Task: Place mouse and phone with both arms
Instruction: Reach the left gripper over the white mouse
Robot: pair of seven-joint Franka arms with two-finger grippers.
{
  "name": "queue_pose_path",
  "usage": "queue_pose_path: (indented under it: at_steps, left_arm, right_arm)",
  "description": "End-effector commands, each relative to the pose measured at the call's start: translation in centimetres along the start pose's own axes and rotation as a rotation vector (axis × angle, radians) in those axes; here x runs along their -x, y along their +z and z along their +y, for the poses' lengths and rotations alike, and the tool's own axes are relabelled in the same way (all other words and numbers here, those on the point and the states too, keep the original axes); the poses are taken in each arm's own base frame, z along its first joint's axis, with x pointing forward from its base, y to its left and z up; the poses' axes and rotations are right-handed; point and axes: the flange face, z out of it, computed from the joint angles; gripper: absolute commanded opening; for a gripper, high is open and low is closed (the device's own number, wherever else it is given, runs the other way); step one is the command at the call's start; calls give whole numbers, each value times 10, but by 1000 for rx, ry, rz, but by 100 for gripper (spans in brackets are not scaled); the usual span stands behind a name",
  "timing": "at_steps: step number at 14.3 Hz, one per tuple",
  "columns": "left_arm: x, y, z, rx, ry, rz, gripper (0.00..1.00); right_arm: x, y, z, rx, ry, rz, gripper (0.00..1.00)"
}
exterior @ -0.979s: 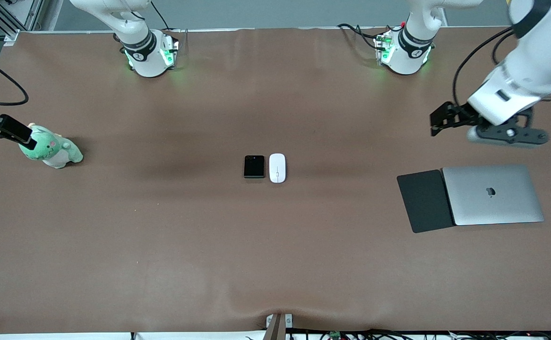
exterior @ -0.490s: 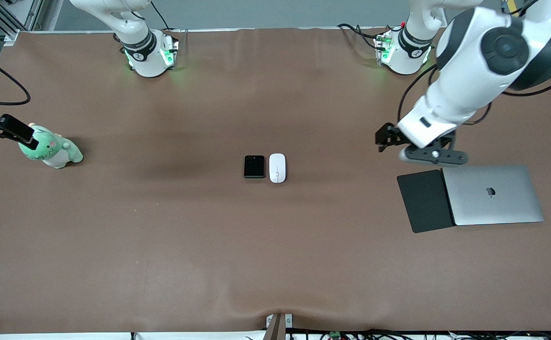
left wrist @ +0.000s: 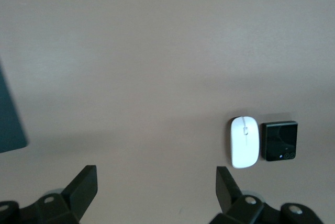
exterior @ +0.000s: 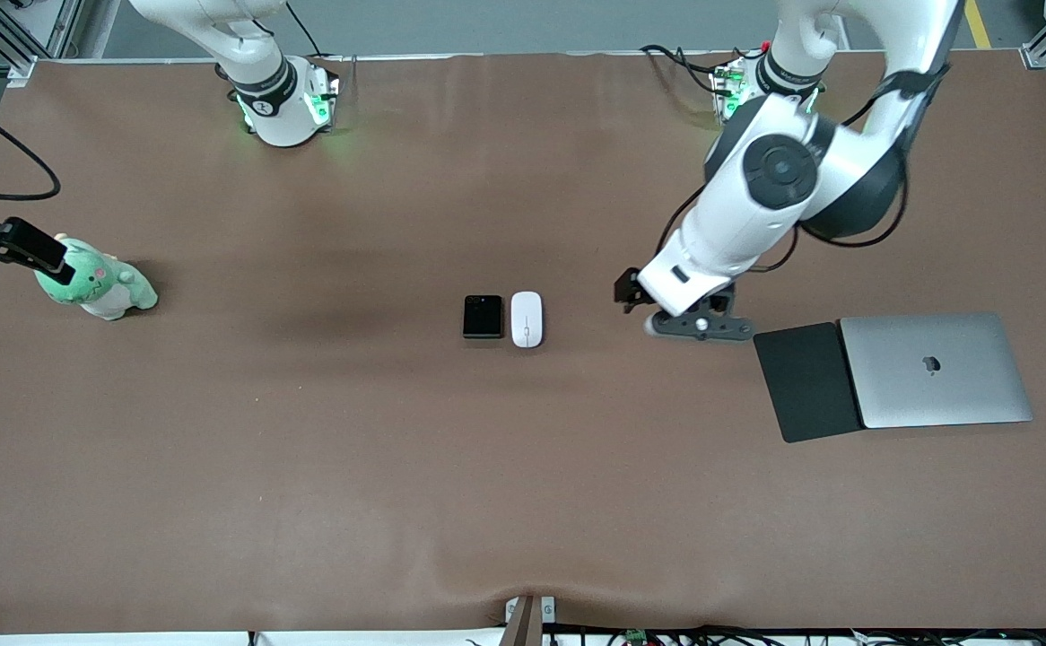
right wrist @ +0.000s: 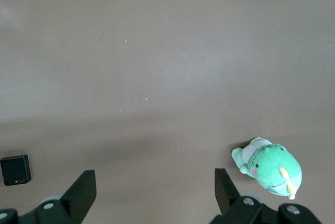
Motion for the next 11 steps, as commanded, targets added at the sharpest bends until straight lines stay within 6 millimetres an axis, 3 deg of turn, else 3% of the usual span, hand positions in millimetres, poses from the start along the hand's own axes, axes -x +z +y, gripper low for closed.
queue_pose_path:
  at_steps: [1,5,7,11]
  left_arm:
    - [-3,42,24,8,-32,8,100]
    - [6,90,43,3,-91,-43,100]
    - [16,114,66,17,-125,-33,100]
    - [36,154,95,-39,-140,-40,100]
  right_arm:
    - [-3,-1,5,8,7,3,100]
    - [-3,1,3,9,4,-1,100]
    - [-4,1,3,8,4,0,100]
    - [-3,-2,4,8,4,2,100]
